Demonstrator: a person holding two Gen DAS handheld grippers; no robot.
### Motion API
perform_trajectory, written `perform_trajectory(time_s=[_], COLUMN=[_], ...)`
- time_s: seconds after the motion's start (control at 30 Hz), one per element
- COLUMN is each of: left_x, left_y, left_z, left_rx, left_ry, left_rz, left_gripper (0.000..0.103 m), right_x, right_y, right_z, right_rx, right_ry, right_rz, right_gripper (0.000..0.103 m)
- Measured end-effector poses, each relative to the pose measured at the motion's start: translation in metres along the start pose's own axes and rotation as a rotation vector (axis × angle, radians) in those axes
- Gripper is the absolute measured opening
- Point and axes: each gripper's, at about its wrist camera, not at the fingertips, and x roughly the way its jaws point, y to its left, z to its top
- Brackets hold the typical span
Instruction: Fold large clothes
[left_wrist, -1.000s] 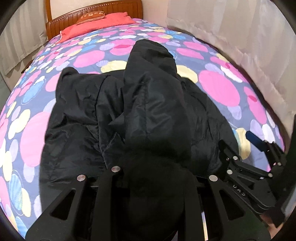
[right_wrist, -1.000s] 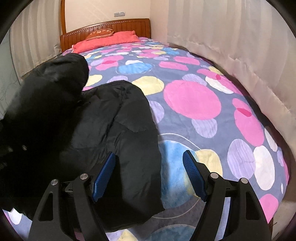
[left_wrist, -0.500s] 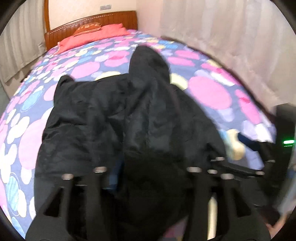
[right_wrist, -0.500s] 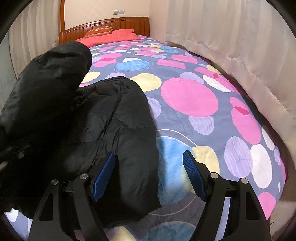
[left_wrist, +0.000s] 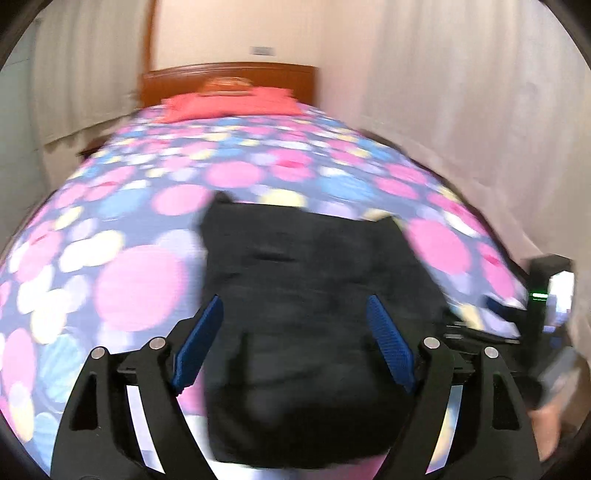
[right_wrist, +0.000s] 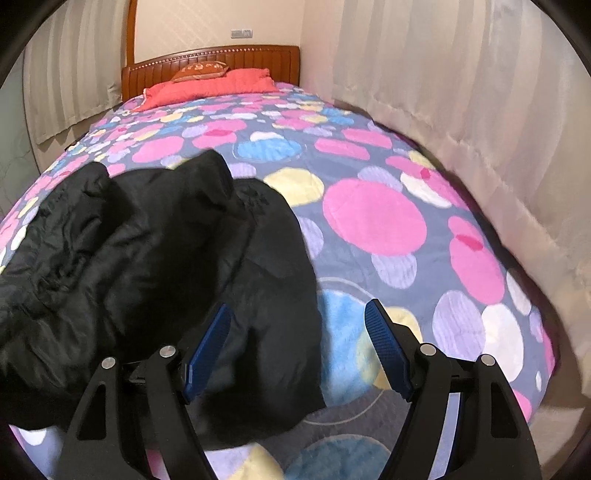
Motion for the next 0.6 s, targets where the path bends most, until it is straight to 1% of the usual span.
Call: perform_trajectory(time_s=[0.13,0.2,0.3,0.37,0.53,0.6], left_x=[0.008,0.014,0.022,0.03,0.051,0.059], left_y=[0.053,0.074,0.097,0.105,0.099,0.097], left_z=[-0.002,-0.002,-0.003,-0.005,-0.01,-0.014], left_rx=[-0.061,-0.093,-0.155,-0.187,-0.174,-0.187], left_ry=[0.003,0.018,0.04,0.058,0.083,0.096], left_rz=[0.104,0.13,0.118,0.087,0.059,0.047], left_gripper=[0.081,0.081,0.082,0.082,0.085,0.085], right_x=[-0.011,-0.016,-0.021,-0.02,-0.01,-0.003], right_y=[0.01,0.015,0.024,0.032,0.062,0.07], right_z=[0.014,0.022,0.034,0.04,0.047,0.047], right_rx=[-0.017,-0.012,0.003,0.004,-0.034,-0.027], right_ry=[-0.035,-0.046,-0.059,-0.058,-0.042,-0.021], right_rz=[0.0,0.015,0.066,0.097,0.126,0.144], right_gripper=[0.074,0.074,0.074,0.074,0.074,0.074])
